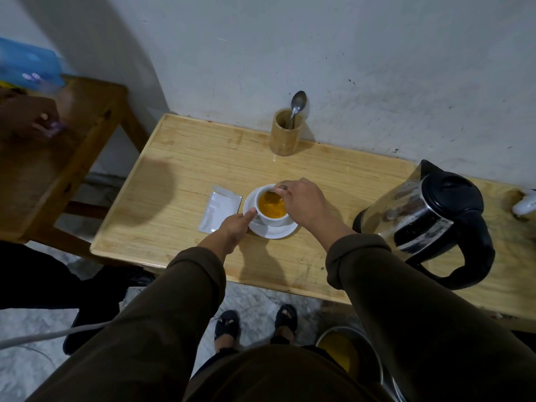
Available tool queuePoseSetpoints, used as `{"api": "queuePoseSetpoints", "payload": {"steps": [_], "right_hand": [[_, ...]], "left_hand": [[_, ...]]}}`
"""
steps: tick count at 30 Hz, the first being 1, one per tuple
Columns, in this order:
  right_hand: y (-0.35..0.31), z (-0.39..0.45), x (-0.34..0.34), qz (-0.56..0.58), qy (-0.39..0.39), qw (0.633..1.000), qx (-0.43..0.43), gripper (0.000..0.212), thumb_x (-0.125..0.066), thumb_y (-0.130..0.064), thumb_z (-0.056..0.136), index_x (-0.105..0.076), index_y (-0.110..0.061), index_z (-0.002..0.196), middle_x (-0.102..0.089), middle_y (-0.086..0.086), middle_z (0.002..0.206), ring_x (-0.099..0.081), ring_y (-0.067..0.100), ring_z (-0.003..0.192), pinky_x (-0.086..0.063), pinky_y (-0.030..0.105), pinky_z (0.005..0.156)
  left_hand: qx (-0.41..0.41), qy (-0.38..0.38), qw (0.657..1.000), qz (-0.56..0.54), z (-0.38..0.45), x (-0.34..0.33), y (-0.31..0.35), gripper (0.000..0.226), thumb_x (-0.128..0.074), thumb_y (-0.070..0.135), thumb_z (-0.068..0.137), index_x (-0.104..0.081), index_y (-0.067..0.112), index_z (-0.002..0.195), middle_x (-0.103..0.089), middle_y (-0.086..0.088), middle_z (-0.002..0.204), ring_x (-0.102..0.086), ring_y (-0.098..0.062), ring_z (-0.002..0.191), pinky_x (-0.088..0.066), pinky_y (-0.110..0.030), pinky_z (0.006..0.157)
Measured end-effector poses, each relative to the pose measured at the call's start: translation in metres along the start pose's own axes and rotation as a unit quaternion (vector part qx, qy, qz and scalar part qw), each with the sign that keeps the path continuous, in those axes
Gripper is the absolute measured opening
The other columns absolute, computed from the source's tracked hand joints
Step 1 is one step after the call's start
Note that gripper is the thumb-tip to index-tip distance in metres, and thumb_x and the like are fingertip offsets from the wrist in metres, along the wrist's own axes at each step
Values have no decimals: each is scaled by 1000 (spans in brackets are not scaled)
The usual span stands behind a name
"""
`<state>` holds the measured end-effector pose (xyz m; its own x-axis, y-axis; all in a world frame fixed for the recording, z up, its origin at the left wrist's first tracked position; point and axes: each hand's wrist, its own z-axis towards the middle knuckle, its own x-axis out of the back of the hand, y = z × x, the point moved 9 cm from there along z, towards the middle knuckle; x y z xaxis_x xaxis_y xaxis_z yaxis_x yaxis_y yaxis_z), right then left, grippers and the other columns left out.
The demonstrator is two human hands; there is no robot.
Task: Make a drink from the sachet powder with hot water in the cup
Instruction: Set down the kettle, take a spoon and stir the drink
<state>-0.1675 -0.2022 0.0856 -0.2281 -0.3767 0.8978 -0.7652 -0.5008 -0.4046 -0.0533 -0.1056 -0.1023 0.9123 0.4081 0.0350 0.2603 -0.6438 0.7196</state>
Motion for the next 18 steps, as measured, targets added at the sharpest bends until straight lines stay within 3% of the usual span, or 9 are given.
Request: {"api": "queuePoseSetpoints", "payload": {"steps": [3,6,10,13,18], "right_hand": [[-3,2,-6,29,-19,999,16,31,-43,-30,96,-69,-15,104,-71,15,99,-61,30,97,-49,37,82],[-4,3,-7,25,-29,999,19,32,-43,-32,96,-68,-12,100,-71,16,96,-63,30,92,-50,38,80],[3,5,-1,-8,-6,1000,3,34,-39,-28,98,-63,-7,108,-67,16,100,-58,30,96,-39,32,71],[6,5,3,-21,12,1000,-1,33,-35,-26,100,-61,-13,116,-66,14,105,-55,29,101,-41,33,72],[3,6,-2,-6,0,1000,2,32,-40,-32,97,-67,-21,111,-67,15,104,-60,28,98,-48,36,79]], "left_hand": [[2,-3,1000,2,-1,-1,1,85,-56,70,67,-63,7,124,-66,-14,125,-60,-31,118,-45,-48,108],[8,-5,1000,5,2,0,-2,93,-57,74,60,-63,7,124,-67,-14,124,-61,-30,117,-44,-49,109],[9,0,1000,10,0,0,-1,88,-55,72,65,-62,7,125,-66,-13,124,-61,-29,117,-45,-48,108],[6,1,1000,11,2,1,-2,96,-56,77,58,-63,8,124,-67,-13,124,-61,-29,117,-46,-49,108],[3,2,1000,12,6,1,-3,105,-56,80,49,-63,8,125,-66,-13,124,-60,-30,118,-45,-49,108]]}}
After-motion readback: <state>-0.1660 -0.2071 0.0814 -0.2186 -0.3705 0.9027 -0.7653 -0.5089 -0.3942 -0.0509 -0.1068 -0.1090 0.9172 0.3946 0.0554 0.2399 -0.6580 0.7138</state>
